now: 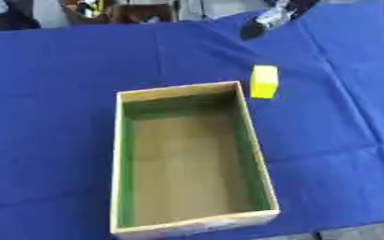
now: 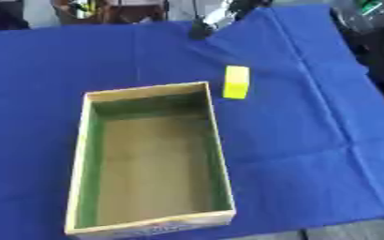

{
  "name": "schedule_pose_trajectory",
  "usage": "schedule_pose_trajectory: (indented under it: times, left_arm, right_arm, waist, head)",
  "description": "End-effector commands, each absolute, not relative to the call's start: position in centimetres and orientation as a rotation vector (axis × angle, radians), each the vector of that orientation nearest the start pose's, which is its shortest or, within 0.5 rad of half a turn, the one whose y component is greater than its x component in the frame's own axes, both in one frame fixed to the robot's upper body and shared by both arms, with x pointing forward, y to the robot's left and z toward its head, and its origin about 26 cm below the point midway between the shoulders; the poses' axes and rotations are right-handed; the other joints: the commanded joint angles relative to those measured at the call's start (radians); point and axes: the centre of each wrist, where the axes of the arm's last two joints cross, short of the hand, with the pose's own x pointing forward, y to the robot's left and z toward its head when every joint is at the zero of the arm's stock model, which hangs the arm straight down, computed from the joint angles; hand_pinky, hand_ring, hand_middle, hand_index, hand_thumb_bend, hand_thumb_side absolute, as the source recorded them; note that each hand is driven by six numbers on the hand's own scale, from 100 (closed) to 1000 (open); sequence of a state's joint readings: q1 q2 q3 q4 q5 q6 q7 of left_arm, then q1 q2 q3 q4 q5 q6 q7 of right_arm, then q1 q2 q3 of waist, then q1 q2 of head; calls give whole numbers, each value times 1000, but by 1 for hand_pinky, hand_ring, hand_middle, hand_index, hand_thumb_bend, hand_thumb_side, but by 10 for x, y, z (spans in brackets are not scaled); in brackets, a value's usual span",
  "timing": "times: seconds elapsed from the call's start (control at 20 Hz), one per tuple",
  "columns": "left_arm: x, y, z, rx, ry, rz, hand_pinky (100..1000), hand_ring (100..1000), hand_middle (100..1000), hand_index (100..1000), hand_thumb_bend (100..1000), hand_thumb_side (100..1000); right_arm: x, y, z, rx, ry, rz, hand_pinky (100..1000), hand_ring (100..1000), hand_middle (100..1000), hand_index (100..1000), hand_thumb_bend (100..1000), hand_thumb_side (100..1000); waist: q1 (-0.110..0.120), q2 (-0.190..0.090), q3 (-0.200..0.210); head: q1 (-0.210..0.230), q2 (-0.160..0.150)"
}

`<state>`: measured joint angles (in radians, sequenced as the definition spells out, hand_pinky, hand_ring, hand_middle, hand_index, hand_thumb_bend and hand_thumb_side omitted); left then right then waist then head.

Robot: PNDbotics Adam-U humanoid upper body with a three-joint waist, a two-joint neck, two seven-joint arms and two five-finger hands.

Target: Pick up objects on the table and place them in the box.

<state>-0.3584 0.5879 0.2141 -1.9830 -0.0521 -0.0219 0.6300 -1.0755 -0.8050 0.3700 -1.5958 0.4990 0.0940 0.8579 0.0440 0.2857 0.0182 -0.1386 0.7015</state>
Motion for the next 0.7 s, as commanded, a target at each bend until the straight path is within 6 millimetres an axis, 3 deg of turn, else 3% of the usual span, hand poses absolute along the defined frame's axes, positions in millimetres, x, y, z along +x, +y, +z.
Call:
schedule_pose_trajectory:
  times: [0.05, 0.4, 0.7]
  left_arm:
    - [288, 340, 280, -1223, 3341, -353, 628, 771, 747, 800, 158, 1000]
    - [288, 339, 280, -1215, 3343, -353, 627, 771, 747, 800, 156, 1000]
    - [288, 339, 280, -1215, 3343, -359, 627, 771, 747, 800, 154, 1000]
  right_arm:
    - [351, -240, 390, -902, -1405, 1837, 951, 993, 943, 1000, 673, 775]
    - [331, -249, 384, -916, -1393, 1808, 945, 987, 937, 1000, 665, 778]
    - [326, -262, 372, -969, -1335, 1762, 935, 976, 931, 1000, 642, 760]
  waist:
    - [0, -14, 0]
    - [2, -11, -3]
    - [5, -8, -2]
  head:
    - [6, -6]
    - [7, -15]
    - [1, -20]
